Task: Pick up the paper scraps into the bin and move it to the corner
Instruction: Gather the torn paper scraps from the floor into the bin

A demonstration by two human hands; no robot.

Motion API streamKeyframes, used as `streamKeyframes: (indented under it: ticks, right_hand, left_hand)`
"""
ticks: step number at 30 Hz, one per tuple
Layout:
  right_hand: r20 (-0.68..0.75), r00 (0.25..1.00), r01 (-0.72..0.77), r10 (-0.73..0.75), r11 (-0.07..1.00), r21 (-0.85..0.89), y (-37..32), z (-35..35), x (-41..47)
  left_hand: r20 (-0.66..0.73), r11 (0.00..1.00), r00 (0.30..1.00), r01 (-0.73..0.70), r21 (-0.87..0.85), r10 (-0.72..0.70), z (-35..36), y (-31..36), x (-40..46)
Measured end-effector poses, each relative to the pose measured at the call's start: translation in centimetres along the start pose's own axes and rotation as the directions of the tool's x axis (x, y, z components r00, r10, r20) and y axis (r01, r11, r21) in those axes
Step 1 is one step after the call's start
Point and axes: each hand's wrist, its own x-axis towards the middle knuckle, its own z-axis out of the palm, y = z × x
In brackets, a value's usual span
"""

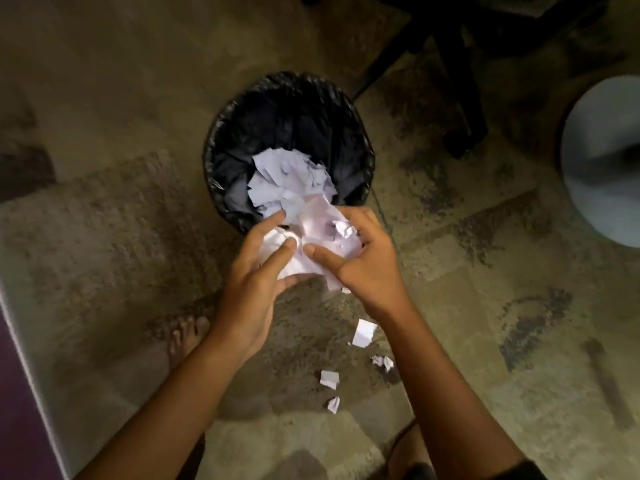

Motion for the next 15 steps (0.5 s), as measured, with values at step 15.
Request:
streamKeyframes:
  ticks: [15]
  right_hand:
    - [-0.046, 0.907, -0.391, 0.419, 0.877, 0.28, -5.1, 3.5, 6.5]
  left_hand:
    - [-0.165, 0.97, 0.981, 0.064, -0.236, -0.104, -2.6, 2.4, 5.7]
